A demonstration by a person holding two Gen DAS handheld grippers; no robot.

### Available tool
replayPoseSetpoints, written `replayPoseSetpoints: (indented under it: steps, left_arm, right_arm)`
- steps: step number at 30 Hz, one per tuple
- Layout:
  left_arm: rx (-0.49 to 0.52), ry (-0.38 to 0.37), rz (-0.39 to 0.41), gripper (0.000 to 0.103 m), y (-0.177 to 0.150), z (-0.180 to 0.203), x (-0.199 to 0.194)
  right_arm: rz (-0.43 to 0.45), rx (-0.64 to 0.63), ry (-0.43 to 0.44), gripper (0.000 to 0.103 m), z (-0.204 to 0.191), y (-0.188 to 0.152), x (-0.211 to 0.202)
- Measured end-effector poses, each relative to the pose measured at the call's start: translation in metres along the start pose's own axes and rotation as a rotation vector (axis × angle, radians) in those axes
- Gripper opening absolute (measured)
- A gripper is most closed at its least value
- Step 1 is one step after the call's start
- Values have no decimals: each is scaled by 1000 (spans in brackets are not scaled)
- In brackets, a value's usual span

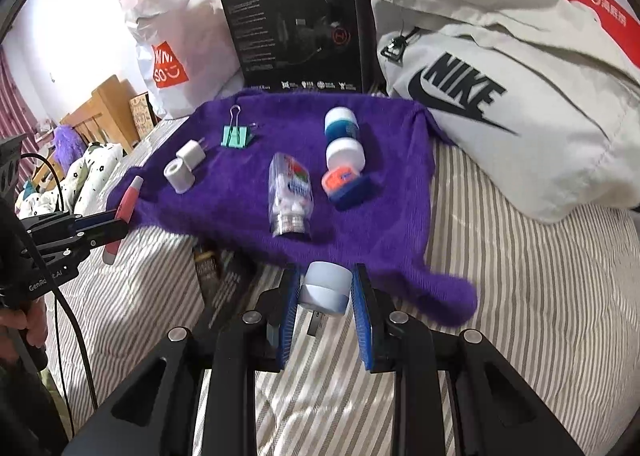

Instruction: Organize rigid objects

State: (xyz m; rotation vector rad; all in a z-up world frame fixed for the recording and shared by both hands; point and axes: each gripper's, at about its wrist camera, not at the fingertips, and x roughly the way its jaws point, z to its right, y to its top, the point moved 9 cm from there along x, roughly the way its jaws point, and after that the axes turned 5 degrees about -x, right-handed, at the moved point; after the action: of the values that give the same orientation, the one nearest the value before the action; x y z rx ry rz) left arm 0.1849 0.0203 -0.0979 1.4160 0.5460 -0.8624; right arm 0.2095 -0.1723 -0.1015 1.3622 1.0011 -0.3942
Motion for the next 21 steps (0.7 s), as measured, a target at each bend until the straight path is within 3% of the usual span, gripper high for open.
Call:
replayPoseSetpoints:
  steps: [10,21]
  left_arm:
    - [29,-4,19,16,42,4,9]
    - [26,-13,-20,16,59,1,42]
  right_arm:
    - [-29,-24,-27,26,15,36,26]
    - [-119,-82,-46,26,25,33,64]
